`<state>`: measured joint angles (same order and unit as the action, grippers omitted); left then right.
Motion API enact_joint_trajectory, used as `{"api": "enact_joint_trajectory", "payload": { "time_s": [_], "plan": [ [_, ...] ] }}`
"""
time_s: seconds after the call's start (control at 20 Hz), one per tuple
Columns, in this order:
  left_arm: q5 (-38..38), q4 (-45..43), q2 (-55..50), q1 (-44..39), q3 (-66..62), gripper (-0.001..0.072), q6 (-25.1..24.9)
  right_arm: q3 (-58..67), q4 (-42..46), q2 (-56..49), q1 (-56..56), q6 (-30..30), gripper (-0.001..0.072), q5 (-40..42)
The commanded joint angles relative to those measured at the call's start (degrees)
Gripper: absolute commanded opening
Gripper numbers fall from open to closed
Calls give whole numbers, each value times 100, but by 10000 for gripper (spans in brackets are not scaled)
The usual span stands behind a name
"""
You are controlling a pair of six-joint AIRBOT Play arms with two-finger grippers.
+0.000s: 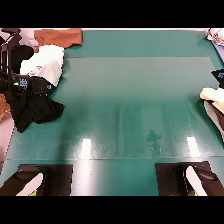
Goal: Fold the shirts.
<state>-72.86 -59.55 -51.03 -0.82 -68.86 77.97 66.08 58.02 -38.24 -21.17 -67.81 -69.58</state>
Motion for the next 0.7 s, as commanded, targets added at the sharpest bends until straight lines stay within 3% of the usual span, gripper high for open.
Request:
{"api": "enact_joint_trajectory", "payload": {
  "time_s": [0.0, 0.5, 0.65],
  "plan": [
    [2, -2, 2, 4, 0, 29, -2, 0, -2, 2, 2, -9, 19, -2],
    [24, 4, 2, 4, 0, 29, -2, 0, 0, 2, 2, -9, 19, 107],
    [643, 7, 2, 4, -2, 29, -44, 0, 0, 2, 2, -9, 19, 260]
  ]
}}
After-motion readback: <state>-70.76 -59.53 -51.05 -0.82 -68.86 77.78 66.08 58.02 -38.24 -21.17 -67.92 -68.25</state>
